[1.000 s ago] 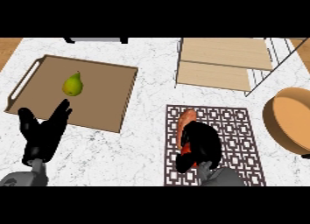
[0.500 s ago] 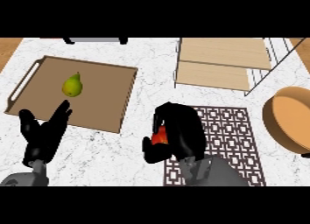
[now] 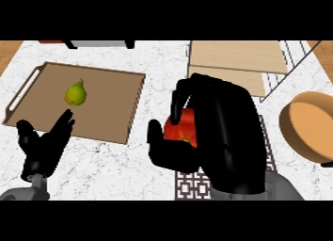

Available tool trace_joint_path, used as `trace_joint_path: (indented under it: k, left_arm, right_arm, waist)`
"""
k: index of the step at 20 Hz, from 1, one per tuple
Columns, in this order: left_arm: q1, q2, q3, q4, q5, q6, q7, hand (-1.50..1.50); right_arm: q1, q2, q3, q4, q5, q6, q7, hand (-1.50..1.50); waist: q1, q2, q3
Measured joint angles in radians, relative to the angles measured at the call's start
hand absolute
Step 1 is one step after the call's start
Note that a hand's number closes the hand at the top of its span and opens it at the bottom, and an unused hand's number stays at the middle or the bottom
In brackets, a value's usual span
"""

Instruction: Pick the tomato from the placemat and place it in the tiered shelf

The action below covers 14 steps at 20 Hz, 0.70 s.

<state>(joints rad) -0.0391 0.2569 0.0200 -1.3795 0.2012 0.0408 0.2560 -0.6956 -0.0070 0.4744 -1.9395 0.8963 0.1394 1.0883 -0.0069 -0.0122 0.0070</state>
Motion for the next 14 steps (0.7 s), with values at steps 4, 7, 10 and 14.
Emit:
trace_joint_path:
  k: [4,7,10,14]
  left_arm:
    - [0.001,-0.011,-0.004,-0.005,-0.013,0.010,-0.007,0.00]
    - [0.008,-0.010,0.000,-0.017,-0.012,0.005,-0.007,0.00]
    - [0.003,-0.010,0.001,-0.014,-0.011,0.003,0.001,0.00]
    - [-0.001,-0.015,0.002,-0.018,-0.015,0.005,0.011,0.00]
  right_arm:
    - [-0.116,-0.021,-0.140,-0.013,-0.028,0.062,0.001,1.50]
    - [-0.186,-0.041,-0.236,0.017,-0.045,0.091,-0.011,1.50]
    - [-0.288,-0.059,-0.337,0.067,-0.073,0.121,-0.014,1.50]
    - [-0.369,-0.122,-0.465,0.148,-0.114,0.153,-0.046,1.50]
  waist:
    - [0.001,0.001,0.000]
    - [0.005,0.002,-0.001]
    - [0.006,0.004,-0.002]
    - [0.008,0.006,-0.002]
